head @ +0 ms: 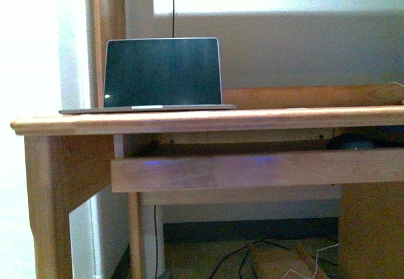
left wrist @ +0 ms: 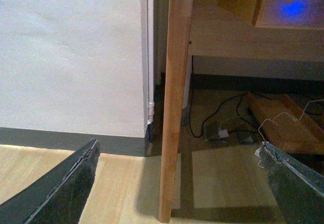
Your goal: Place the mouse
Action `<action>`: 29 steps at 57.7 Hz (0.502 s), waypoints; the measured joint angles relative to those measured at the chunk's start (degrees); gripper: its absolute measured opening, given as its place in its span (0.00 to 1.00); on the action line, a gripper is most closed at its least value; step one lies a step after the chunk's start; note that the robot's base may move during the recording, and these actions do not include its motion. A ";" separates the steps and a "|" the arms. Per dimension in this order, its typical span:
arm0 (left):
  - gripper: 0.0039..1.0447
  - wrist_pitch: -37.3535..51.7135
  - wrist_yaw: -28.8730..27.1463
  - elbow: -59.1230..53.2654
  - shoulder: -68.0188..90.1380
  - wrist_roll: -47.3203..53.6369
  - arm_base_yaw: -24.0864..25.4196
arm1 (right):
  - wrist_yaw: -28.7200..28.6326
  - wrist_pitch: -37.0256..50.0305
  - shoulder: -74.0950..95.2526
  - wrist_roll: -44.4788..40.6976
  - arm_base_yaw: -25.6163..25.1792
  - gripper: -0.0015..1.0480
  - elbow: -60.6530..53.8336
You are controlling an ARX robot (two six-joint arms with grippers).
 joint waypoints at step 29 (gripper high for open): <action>0.93 -0.74 1.68 0.22 0.50 -0.96 0.37 | -0.02 0.00 0.00 -0.02 0.00 0.93 0.00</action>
